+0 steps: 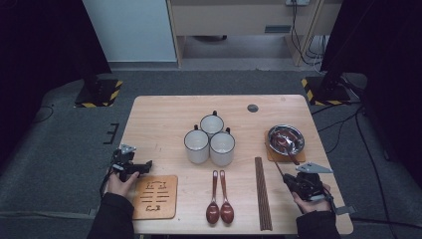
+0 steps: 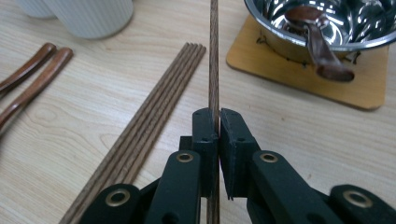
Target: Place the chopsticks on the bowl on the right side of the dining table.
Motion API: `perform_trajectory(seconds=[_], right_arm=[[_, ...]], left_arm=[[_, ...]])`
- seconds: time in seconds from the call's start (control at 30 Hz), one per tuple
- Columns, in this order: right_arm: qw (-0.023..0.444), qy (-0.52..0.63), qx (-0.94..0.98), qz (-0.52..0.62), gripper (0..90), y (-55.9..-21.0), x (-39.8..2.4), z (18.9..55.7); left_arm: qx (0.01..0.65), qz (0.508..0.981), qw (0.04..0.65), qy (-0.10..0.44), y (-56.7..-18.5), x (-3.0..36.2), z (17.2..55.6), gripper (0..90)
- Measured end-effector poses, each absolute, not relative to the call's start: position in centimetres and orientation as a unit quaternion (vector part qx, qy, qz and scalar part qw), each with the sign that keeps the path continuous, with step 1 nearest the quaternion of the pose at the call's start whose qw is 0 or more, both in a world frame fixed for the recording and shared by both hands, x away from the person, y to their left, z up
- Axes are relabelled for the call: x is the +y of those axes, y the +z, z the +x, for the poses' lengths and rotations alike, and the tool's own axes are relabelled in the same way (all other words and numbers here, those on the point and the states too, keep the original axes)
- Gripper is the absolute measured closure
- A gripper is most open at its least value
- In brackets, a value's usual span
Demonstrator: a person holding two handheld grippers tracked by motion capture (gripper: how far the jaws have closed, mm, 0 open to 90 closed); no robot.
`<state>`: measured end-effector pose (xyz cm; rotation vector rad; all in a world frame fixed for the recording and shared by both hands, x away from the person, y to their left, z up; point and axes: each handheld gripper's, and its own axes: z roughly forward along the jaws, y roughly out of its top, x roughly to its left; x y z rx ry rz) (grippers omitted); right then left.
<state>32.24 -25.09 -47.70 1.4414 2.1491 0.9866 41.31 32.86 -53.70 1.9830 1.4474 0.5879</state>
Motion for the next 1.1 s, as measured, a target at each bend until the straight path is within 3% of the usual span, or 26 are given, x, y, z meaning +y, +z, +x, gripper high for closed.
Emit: perform_trajectory(seconds=[1.1], right_arm=[[0.216, 0.404, 0.735, 0.5, 85.3, -43.5, -25.2, 34.0]], left_arm=[[0.546, 0.748, 0.304, 0.222, -53.7, 32.9, 41.3, 0.0]])
